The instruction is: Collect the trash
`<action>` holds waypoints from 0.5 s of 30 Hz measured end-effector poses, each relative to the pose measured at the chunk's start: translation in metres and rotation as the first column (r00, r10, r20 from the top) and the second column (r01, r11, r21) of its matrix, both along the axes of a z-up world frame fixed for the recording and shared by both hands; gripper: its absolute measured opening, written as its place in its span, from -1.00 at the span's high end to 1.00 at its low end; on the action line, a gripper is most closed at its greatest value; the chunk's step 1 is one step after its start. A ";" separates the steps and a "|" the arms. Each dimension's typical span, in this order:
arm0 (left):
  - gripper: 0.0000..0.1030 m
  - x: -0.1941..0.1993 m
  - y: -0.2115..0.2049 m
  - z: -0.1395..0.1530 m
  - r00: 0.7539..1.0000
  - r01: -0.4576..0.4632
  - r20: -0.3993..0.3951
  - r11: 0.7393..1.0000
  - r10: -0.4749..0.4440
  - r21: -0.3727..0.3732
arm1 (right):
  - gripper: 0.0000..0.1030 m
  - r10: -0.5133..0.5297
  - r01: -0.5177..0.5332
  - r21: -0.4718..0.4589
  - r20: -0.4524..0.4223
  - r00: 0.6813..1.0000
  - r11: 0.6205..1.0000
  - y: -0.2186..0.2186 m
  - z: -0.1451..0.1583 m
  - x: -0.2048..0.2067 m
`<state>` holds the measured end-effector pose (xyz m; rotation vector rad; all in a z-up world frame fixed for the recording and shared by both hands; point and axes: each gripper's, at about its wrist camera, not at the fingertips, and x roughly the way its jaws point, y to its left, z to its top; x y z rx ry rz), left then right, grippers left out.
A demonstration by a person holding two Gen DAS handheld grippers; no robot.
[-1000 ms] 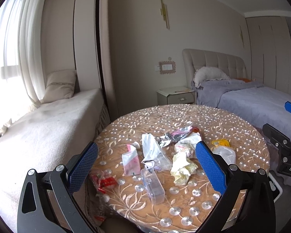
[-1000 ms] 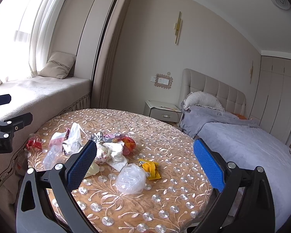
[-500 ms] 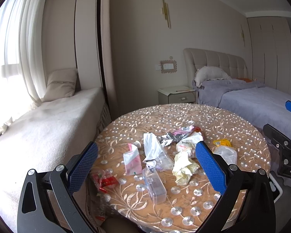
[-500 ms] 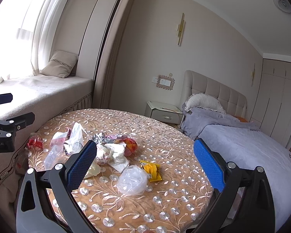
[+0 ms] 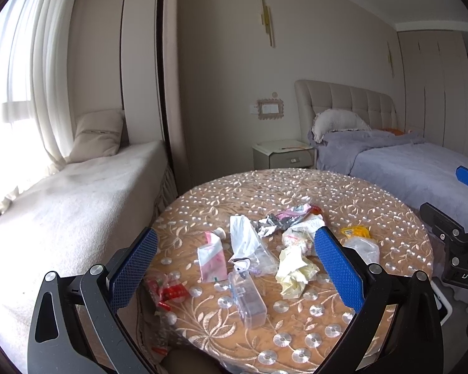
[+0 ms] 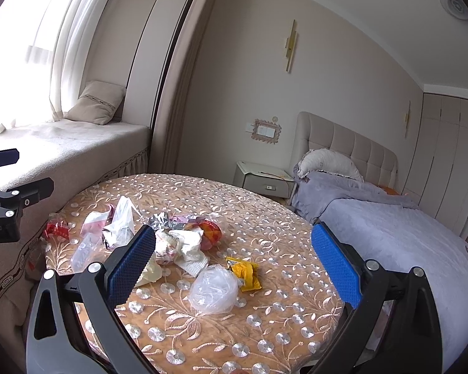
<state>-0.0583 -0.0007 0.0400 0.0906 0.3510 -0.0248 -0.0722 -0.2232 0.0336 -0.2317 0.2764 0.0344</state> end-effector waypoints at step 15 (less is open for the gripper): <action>-0.91 0.004 0.001 0.001 1.000 -0.017 -0.010 1.000 0.016 -0.005 | -0.92 -0.004 0.004 0.003 -0.006 1.000 1.000 -0.001 -0.002 0.001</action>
